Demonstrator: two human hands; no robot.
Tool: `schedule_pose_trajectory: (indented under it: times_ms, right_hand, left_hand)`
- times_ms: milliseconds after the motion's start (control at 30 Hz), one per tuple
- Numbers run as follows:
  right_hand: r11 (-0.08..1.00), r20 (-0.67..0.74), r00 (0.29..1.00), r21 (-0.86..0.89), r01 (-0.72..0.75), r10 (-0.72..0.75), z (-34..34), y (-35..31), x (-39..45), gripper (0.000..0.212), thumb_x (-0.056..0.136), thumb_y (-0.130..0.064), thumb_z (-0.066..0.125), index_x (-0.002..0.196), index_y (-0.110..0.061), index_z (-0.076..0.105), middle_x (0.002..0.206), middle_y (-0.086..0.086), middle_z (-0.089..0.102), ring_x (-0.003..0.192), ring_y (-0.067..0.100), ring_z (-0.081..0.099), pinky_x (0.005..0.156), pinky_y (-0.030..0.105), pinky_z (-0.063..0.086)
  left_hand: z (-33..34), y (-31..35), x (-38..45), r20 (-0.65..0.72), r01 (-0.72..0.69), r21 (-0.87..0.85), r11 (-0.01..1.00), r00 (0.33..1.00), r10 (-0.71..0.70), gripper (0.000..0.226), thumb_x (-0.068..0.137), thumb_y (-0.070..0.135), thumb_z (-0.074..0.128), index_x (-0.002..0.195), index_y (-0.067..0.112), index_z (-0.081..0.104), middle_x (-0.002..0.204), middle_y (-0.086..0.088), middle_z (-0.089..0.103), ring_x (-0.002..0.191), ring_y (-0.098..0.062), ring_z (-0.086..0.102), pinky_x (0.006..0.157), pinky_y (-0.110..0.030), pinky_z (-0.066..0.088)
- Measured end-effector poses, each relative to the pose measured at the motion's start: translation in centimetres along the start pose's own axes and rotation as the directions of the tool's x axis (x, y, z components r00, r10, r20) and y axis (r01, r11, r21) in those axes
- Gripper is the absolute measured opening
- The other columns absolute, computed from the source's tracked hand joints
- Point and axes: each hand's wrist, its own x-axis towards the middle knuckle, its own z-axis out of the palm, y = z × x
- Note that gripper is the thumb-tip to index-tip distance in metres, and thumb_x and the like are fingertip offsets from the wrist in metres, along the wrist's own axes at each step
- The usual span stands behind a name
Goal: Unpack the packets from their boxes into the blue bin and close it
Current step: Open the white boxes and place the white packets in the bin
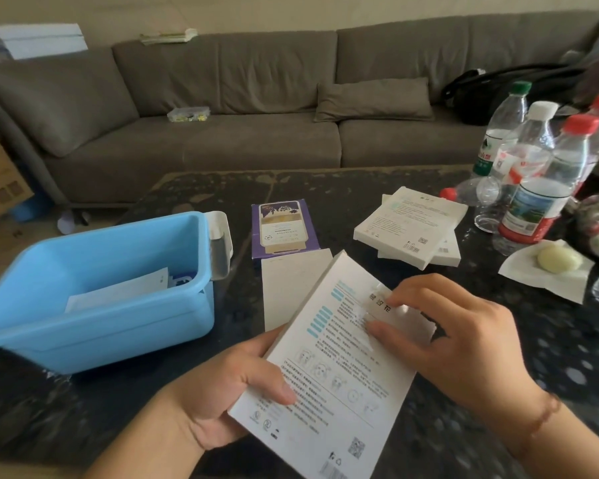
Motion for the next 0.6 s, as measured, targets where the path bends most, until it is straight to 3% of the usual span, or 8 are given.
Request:
schedule_pose_trajectory:
  times_ms: [133,233,433,600]
  right_hand:
    - [0.979,-0.063,0.987,-0.149,0.136,-0.146,0.3,0.2,-0.3,0.022,0.087,-0.04,0.07,0.088,-0.019,0.077,0.109,-0.004,0.072,0.089,0.018,0.07,0.06,0.034,0.056]
    - [0.958,-0.036,0.965,-0.134,0.253,-0.26,0.7,0.2,-0.4,0.014,0.09,-0.026,0.068,0.091,-0.014,0.076,0.114,0.0,0.07,0.098,0.023,0.067,0.063,0.036,0.055]
    - [0.971,-0.031,0.971,-0.05,0.235,-0.236,1.0,-0.1,-0.5,0.014,0.089,-0.027,0.069,0.091,-0.015,0.076,0.114,-0.002,0.07,0.098,0.022,0.067,0.063,0.035,0.055]
    - [0.975,0.023,0.978,-0.084,0.207,-0.206,1.5,-0.5,-0.6,0.01,0.09,-0.022,0.066,0.089,-0.015,0.074,0.116,-0.002,0.068,0.096,0.022,0.066,0.06,0.034,0.055]
  left_hand:
    - [0.0,0.0,0.1,0.008,0.016,0.015,1.0,1.0,-0.016,0.06,0.07,-0.005,0.061,0.121,0.024,0.069,0.125,-0.015,0.068,0.118,-0.033,0.064,0.093,-0.041,0.053]
    - [0.0,0.0,0.2,0.011,0.014,0.011,1.0,1.0,-0.014,0.06,0.069,-0.005,0.061,0.123,0.023,0.068,0.126,-0.017,0.067,0.118,-0.034,0.063,0.093,-0.041,0.052]
    - [0.1,0.2,0.1,-0.012,0.012,0.011,1.0,1.0,-0.011,0.06,0.068,-0.004,0.062,0.121,0.024,0.069,0.125,-0.016,0.068,0.118,-0.034,0.064,0.092,-0.039,0.053]
    - [0.0,0.2,0.1,-0.007,0.028,0.013,1.0,1.0,-0.027,0.064,0.069,-0.006,0.063,0.126,0.021,0.065,0.129,-0.021,0.064,0.121,-0.037,0.061,0.094,-0.042,0.052]
